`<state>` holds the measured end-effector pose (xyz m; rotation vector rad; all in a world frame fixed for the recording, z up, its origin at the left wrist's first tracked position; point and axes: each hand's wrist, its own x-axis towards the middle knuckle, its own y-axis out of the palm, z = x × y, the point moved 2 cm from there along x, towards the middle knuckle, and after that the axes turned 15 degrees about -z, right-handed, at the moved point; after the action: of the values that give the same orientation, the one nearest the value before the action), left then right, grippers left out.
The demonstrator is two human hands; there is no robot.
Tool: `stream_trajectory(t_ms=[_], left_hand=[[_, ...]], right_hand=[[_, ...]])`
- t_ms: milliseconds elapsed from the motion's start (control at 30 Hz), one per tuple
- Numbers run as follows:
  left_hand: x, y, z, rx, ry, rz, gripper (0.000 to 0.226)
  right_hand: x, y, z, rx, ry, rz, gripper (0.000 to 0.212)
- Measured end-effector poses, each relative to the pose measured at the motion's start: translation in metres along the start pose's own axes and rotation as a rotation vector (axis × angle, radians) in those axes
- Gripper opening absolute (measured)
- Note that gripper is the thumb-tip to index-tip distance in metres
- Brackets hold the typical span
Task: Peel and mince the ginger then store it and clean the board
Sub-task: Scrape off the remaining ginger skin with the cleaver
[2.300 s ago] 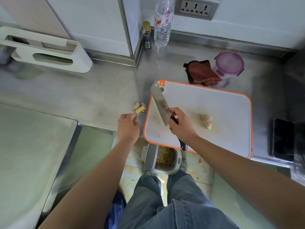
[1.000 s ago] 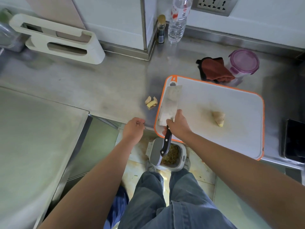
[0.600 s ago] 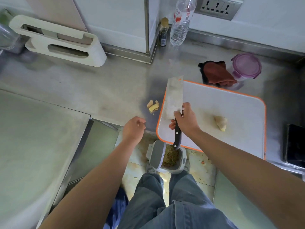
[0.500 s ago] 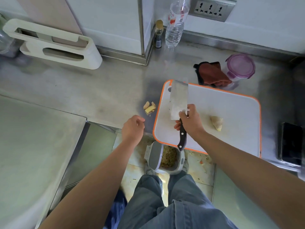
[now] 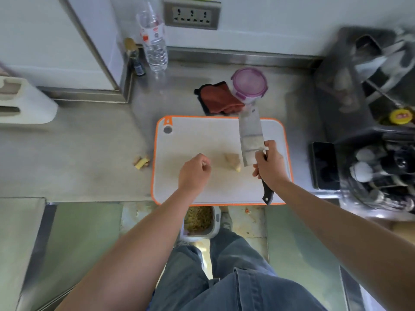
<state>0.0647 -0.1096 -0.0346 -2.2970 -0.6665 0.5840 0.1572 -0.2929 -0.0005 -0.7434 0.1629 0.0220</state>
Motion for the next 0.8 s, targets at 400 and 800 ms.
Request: stream_trajectory(t_ms=[400, 800], left_hand=[[0.008, 0.068, -0.041, 0.045, -0.192, 0.021, 0.045], [0.001, 0.049, -0.037, 0.241, 0.226, 0.01, 0.028]], right_hand=[[-0.001, -0.012, -0.026, -0.232, -0.166, 0.396, 0.022], [0.006, -0.02, -0.014, -0.344, -0.22, 0.549, 0.021]])
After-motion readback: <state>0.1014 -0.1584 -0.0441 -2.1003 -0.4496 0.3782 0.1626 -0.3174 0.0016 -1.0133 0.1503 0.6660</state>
